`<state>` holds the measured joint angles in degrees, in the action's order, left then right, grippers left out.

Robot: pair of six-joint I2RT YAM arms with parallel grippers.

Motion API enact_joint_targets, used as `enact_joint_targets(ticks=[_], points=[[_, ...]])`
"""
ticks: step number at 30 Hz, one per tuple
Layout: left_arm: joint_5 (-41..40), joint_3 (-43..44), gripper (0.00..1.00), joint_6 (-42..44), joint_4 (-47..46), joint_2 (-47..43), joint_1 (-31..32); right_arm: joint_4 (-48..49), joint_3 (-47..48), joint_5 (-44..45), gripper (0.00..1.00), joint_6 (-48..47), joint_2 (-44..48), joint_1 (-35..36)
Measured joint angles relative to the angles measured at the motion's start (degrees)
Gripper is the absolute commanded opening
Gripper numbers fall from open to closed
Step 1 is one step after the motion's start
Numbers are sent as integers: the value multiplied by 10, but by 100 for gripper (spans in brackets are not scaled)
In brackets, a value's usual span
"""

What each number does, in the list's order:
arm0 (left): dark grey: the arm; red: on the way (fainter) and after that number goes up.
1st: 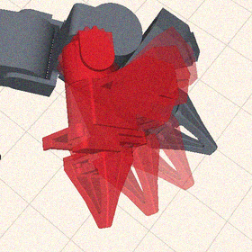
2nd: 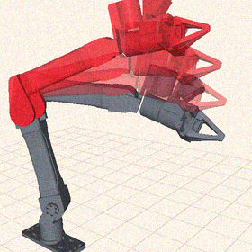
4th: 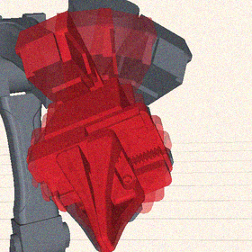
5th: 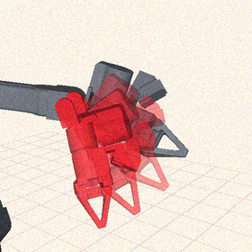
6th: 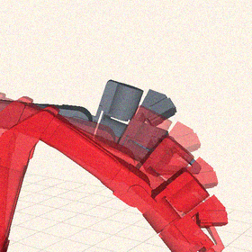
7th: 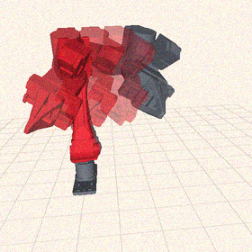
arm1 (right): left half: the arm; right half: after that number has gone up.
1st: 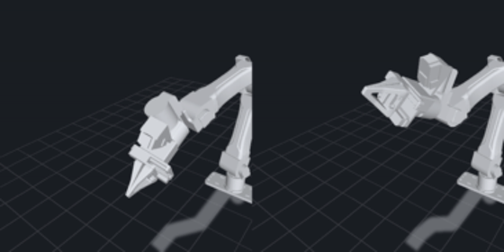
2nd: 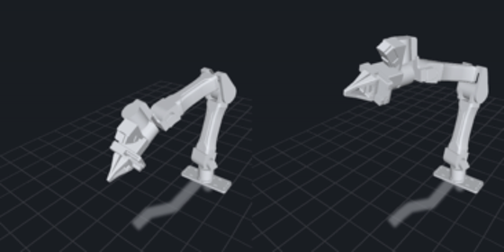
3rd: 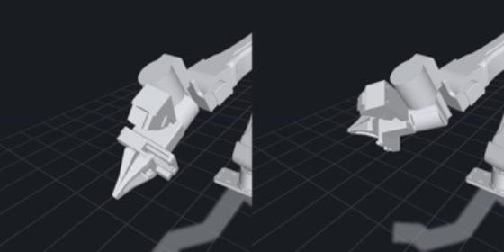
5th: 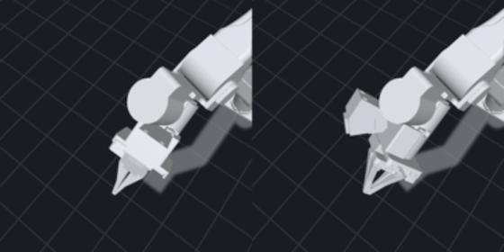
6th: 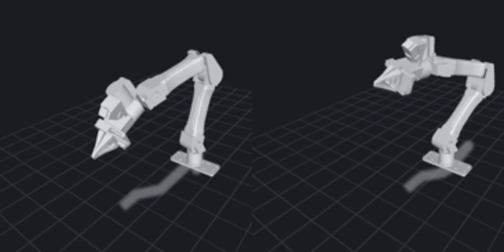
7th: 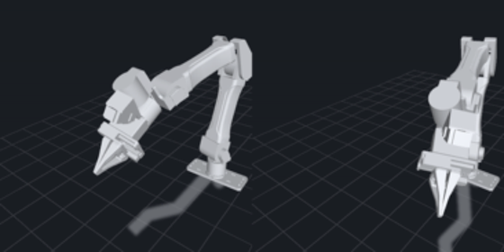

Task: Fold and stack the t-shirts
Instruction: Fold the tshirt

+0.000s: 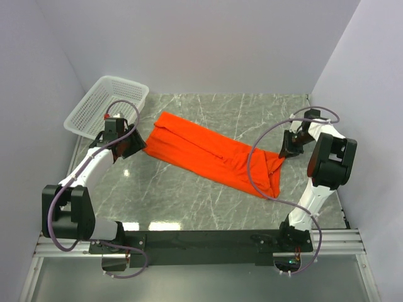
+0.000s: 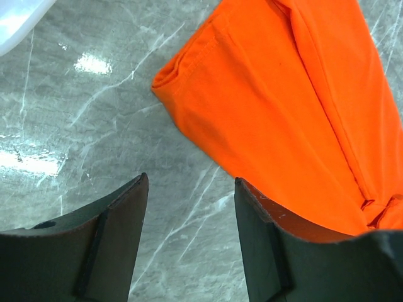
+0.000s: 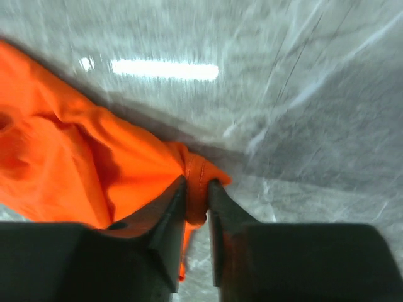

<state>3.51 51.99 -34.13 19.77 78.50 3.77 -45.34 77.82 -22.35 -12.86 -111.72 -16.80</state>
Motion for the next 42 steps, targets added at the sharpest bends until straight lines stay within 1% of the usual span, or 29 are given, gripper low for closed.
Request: enact_joint_targets(ticks=[2,4,9,13,15,16,17,18,19,20,21,22,23,24,25,28,30,34,36,39,42], points=[[-2,0,62,0,1,2,0,-3,17,-2,7,2,-12,0],[-3,2,62,0,5,6,0,-4,36,-2,3,2,-26,0],[-3,16,61,3,10,18,0,-24,99,5,1,1,-59,0],[5,28,61,7,9,25,1,-44,216,20,1,0,-118,1],[9,43,61,15,9,35,5,-54,300,32,7,1,-161,2],[12,55,61,21,10,43,9,-56,341,39,14,1,-182,5],[12,69,61,28,10,52,16,-57,380,49,29,4,-202,7],[12,85,61,35,12,62,22,-52,408,59,37,5,-217,9],[12,104,61,43,11,75,30,-48,425,68,43,6,-225,11],[12,122,61,51,9,87,38,-46,433,75,53,5,-228,13],[10,143,61,60,7,103,46,-43,434,84,58,4,-228,16],[8,162,61,67,7,118,54,-40,435,90,59,2,-225,19],[5,184,61,74,4,136,61,-34,431,97,66,-1,-222,21],[0,206,60,80,1,156,69,-24,420,103,66,-3,-214,22],[-4,227,60,83,0,175,74,-8,396,108,71,-9,-199,24],[-14,294,59,89,-3,245,88,9,320,109,72,-29,-143,27],[-25,339,59,90,-3,295,97,15,264,100,72,-53,-90,28],[-53,426,58,92,6,386,110,24,143,21,72,-118,38,29],[-68,454,57,92,11,419,113,21,89,-23,72,-144,100,31],[-86,465,54,90,20,444,116,19,8,-98,72,-173,183,37],[-104,465,50,89,26,456,116,16,-51,-150,72,-186,226,43]])
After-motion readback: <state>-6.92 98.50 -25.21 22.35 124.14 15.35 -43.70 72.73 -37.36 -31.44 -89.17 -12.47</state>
